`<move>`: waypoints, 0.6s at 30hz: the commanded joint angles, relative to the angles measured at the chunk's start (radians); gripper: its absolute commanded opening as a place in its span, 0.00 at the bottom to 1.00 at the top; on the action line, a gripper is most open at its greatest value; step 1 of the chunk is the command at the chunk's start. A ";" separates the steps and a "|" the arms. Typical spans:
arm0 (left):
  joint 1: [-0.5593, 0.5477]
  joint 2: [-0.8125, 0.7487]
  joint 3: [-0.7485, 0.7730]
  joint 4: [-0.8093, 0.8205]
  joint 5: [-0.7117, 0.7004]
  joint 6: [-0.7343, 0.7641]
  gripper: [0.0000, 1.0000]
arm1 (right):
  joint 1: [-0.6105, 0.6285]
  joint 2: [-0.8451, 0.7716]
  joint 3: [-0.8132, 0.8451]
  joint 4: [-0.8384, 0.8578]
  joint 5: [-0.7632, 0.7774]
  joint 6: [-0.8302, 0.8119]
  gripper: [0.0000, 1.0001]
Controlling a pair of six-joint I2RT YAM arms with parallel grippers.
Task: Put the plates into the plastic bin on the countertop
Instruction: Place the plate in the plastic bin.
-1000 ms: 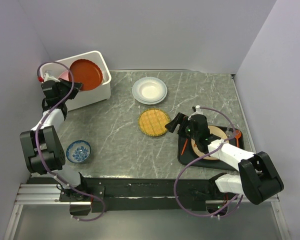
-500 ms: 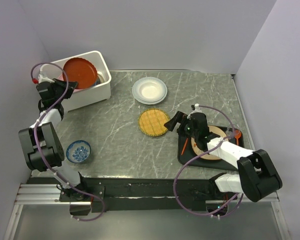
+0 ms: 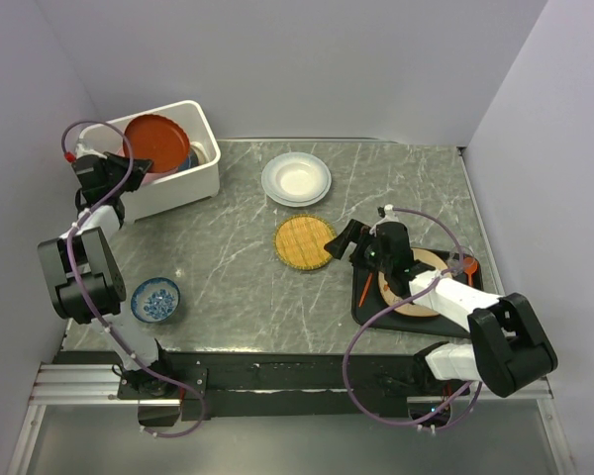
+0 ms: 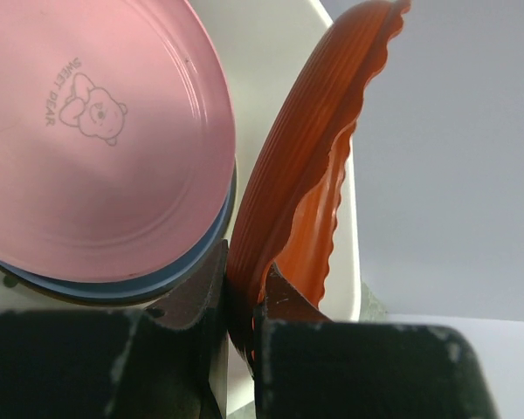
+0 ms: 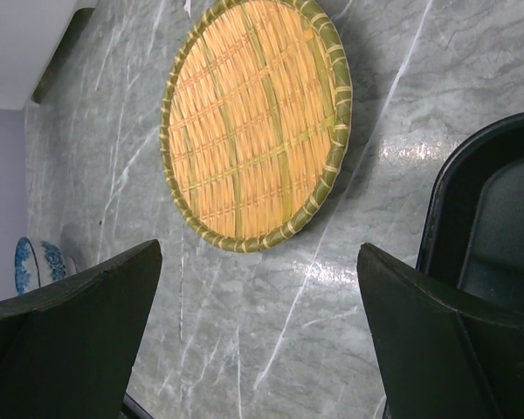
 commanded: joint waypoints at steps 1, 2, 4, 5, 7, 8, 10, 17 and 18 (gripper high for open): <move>0.000 -0.011 0.049 -0.012 -0.020 0.012 0.09 | -0.007 0.014 0.046 0.020 -0.006 -0.013 1.00; 0.000 -0.017 0.049 -0.017 -0.032 0.015 0.10 | -0.007 0.017 0.048 0.020 -0.008 -0.013 1.00; 0.000 -0.025 0.052 -0.035 -0.043 0.026 0.15 | -0.007 0.025 0.051 0.020 -0.014 -0.011 1.00; 0.002 -0.027 0.052 -0.036 -0.052 0.028 0.18 | -0.007 0.026 0.051 0.022 -0.016 -0.010 1.00; 0.000 -0.028 0.054 -0.043 -0.056 0.031 0.27 | -0.007 0.032 0.049 0.025 -0.019 -0.010 1.00; 0.002 -0.028 0.052 -0.043 -0.056 0.029 0.31 | -0.007 0.032 0.051 0.025 -0.019 -0.010 1.00; 0.002 -0.031 0.051 -0.046 -0.060 0.028 0.41 | -0.007 0.031 0.048 0.028 -0.019 -0.010 1.00; 0.000 -0.069 0.029 -0.067 -0.117 0.020 0.73 | -0.007 0.037 0.045 0.031 -0.023 -0.008 1.00; 0.000 -0.079 0.026 -0.069 -0.126 0.018 0.75 | -0.007 0.037 0.042 0.034 -0.023 -0.008 1.00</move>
